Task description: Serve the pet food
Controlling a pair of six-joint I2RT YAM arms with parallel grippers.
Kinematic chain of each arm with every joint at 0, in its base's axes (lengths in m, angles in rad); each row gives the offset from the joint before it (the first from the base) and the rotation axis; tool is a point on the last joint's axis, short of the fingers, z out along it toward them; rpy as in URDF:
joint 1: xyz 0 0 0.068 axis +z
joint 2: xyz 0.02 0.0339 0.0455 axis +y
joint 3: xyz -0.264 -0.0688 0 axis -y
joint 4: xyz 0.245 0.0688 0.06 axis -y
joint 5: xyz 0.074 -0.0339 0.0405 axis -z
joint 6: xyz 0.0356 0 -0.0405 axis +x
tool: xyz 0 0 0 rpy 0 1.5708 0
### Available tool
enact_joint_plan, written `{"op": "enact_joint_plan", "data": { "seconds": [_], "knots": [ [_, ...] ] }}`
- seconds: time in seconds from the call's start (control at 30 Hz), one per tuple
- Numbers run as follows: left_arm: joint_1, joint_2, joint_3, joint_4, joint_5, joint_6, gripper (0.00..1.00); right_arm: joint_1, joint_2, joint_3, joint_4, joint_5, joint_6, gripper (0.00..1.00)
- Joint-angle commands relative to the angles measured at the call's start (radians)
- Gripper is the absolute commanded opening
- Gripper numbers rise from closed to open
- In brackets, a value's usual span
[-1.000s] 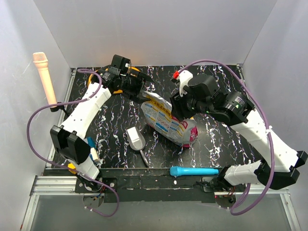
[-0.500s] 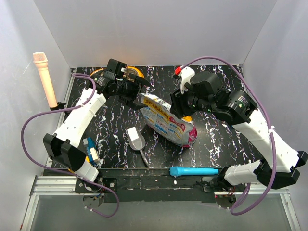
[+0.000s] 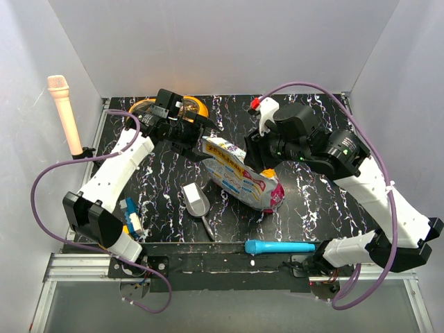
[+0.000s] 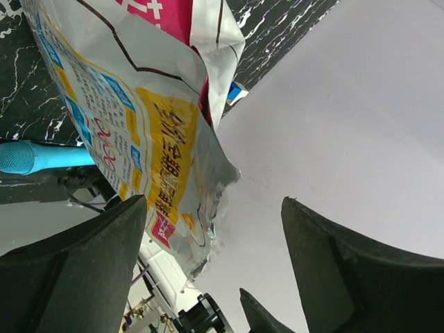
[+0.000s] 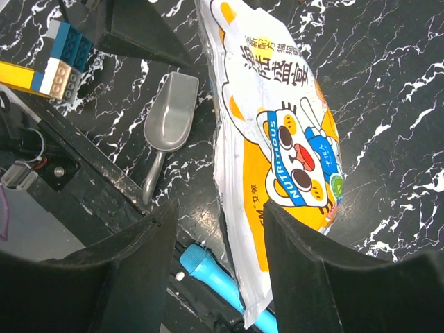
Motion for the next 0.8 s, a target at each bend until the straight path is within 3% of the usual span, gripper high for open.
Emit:
{"op": "enact_joint_plan", "data": {
  "seconds": [0.0,0.33,0.77],
  "knots": [
    [0.005,-0.063,-0.024,0.024,0.023,-0.012,0.77,0.010,0.028,0.011,-0.019,-0.038,-0.025,0.61],
    [0.005,-0.065,-0.017,0.025,0.033,-0.012,0.77,0.095,0.104,0.042,-0.066,0.149,-0.068,0.64],
    [0.011,-0.091,0.041,-0.027,0.082,0.048,0.81,0.097,0.066,0.102,0.003,0.143,-0.022,0.67]
  ]
}}
